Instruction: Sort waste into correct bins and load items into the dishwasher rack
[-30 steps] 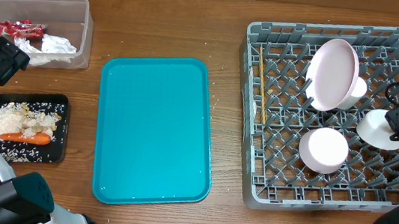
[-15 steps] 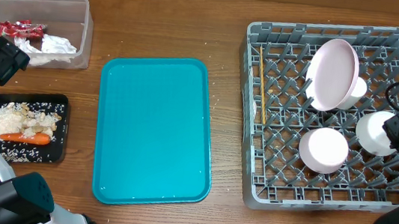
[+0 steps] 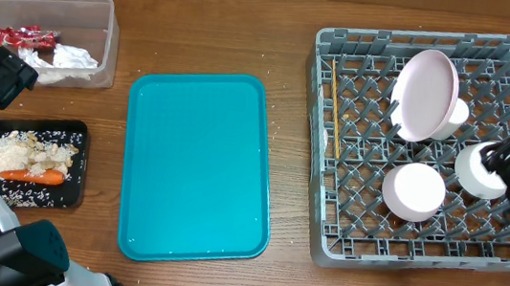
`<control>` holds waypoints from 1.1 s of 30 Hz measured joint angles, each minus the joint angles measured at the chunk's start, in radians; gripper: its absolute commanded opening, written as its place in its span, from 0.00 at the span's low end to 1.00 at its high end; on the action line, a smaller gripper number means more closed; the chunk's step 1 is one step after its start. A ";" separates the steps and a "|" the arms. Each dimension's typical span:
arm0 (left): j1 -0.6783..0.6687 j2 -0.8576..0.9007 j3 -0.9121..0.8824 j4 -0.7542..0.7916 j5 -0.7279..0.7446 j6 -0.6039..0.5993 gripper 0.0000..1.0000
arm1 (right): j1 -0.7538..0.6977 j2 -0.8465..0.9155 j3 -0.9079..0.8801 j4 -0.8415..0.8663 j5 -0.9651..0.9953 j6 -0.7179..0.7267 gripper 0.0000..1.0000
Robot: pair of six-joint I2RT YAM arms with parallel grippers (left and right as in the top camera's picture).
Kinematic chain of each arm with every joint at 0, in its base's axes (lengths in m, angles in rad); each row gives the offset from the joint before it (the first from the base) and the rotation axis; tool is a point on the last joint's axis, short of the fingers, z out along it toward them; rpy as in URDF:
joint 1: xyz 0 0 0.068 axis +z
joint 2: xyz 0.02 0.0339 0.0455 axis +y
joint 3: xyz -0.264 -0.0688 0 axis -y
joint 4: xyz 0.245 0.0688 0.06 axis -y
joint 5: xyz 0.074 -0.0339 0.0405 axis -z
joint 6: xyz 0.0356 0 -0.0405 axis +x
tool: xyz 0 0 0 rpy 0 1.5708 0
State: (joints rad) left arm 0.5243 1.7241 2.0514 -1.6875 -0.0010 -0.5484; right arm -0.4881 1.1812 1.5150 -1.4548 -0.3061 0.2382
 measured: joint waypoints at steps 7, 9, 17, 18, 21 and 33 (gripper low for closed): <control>0.000 0.000 0.000 0.000 0.000 0.000 1.00 | 0.038 -0.246 -0.146 -0.008 -0.067 -0.022 1.00; 0.000 0.000 0.000 0.000 0.000 0.000 1.00 | 0.038 -0.303 -0.198 -0.026 -0.078 -0.012 1.00; 0.000 0.000 0.000 0.000 0.000 0.000 1.00 | 0.039 -0.341 -0.248 -0.096 -0.088 0.035 1.00; 0.000 0.000 0.000 0.000 0.000 0.000 1.00 | 0.039 -0.341 -0.248 -0.097 -0.088 0.039 1.00; 0.000 0.000 0.000 0.000 0.000 0.000 1.00 | 0.038 -0.341 -0.248 -0.097 -0.088 0.043 1.00; 0.000 0.000 0.000 0.000 0.000 0.000 1.00 | 0.041 -0.341 -0.248 -0.102 -0.075 0.049 1.00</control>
State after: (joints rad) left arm 0.5243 1.7241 2.0514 -1.6875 -0.0010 -0.5484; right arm -0.4473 0.8406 1.2667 -1.5570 -0.3809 0.2874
